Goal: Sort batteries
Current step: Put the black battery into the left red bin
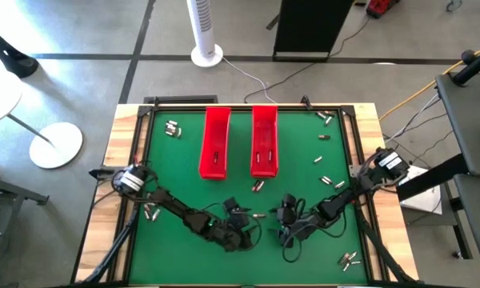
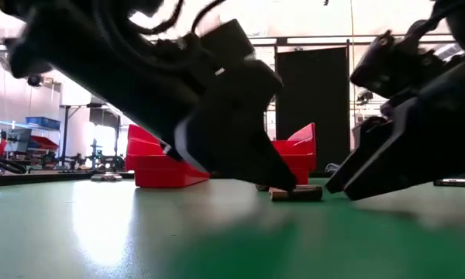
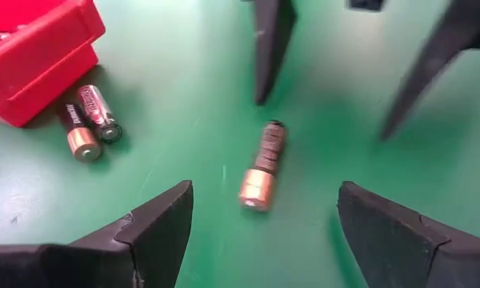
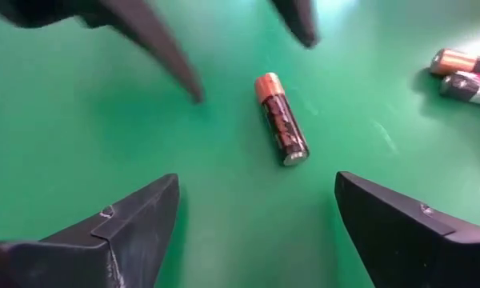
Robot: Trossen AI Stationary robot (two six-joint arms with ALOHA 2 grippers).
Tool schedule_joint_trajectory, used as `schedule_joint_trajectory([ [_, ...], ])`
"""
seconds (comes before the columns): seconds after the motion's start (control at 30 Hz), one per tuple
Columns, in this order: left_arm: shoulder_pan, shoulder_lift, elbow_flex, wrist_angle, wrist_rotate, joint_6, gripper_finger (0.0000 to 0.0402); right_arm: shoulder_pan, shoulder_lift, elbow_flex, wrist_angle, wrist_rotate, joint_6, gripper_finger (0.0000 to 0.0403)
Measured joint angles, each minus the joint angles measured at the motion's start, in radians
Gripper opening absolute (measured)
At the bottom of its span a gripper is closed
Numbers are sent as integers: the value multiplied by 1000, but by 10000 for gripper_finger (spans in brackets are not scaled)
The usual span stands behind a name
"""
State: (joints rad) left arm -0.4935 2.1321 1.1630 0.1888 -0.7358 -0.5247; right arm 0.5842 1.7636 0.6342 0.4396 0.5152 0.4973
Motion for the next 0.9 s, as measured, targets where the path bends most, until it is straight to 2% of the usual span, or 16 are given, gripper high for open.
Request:
schedule_joint_trajectory([
  [0.13, 29, 3, -7, 22, 102, 2, 270, 31, -10, 0, 3, 2, 9, 322],
  [0.3, 51, 46, -13, 138, 177, 56, 204, 50, -11, -1, 5, 9, 10, 315],
  [0.47, 52, 94, -7, 195, 184, 94, 130, 61, -12, -2, -7, 8, 18, 308],
  [0.6, 55, 101, -9, 185, 215, 105, 88, 71, -19, -2, -42, 7, 26, 306],
  [0.77, 56, 102, -9, 179, 230, 163, 54, 77, -26, -2, -49, 5, 18, 313],
  [0.9, 61, 102, -12, 179, 234, 177, 42, 77, -35, -2, -64, 1, 13, 319],
])
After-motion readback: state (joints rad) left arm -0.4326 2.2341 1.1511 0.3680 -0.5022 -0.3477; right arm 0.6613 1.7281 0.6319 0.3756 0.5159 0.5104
